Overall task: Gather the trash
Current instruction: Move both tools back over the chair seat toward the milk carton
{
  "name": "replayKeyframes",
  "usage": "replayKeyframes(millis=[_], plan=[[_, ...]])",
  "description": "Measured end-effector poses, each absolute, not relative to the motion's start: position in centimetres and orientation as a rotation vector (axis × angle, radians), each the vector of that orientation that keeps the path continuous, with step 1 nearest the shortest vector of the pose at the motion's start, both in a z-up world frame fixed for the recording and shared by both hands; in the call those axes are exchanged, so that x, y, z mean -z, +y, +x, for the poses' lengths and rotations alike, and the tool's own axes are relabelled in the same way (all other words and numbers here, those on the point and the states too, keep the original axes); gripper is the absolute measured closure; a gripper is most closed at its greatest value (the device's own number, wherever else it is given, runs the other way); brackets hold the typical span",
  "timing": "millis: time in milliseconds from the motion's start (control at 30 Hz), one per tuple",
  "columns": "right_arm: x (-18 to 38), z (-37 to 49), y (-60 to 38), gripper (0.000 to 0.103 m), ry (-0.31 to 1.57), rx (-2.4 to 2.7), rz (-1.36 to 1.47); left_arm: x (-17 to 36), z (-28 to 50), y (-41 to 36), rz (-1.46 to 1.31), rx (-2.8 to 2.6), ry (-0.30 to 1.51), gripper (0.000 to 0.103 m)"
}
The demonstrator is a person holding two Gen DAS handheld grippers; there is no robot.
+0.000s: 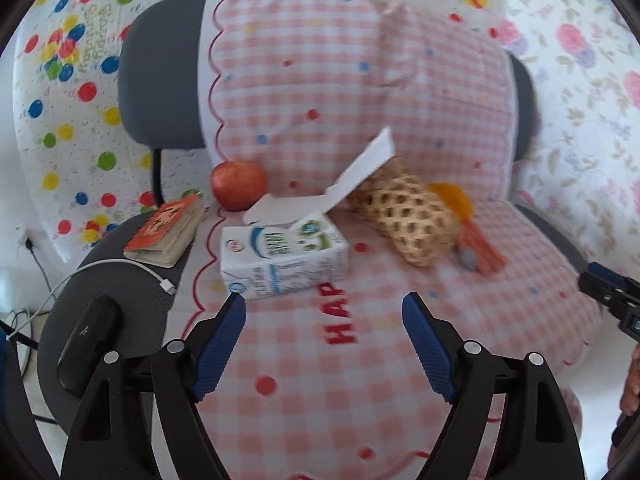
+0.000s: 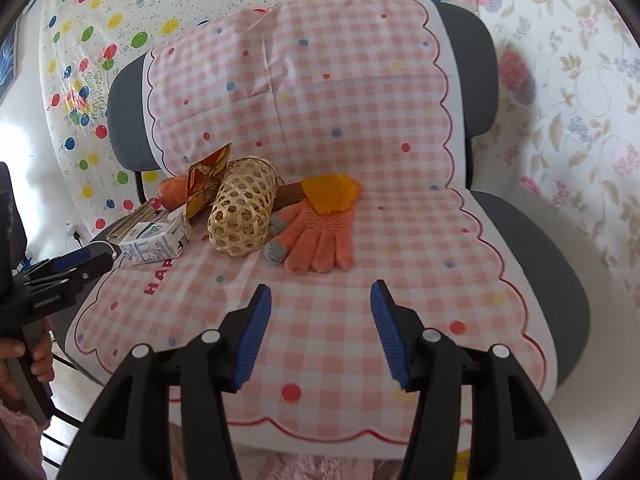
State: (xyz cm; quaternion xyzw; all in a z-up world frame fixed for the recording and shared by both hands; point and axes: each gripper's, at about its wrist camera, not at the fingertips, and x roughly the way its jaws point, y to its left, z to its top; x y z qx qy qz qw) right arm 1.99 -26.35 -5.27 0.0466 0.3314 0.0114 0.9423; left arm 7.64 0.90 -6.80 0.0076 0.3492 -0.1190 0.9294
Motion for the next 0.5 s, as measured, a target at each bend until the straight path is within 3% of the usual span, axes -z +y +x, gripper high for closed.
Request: replayKeyframes(millis=[100, 167, 500], plan=[[5.7, 3.3, -26.1, 0.052, 0.68, -0.038, 0.095, 7.9, 9.4, 0.6, 0.046, 0.222, 0.745, 0.022], [6.0, 4.0, -25.9, 0.051, 0.681, -0.041, 0.097, 8.3, 10.4, 0.4, 0.06, 0.192, 0.761, 0.016], [7.3, 5.4, -26.6, 0.05, 0.701, -0.033, 0.097, 9.5, 15.3, 2.7, -0.003, 0.135, 0.802, 0.016]])
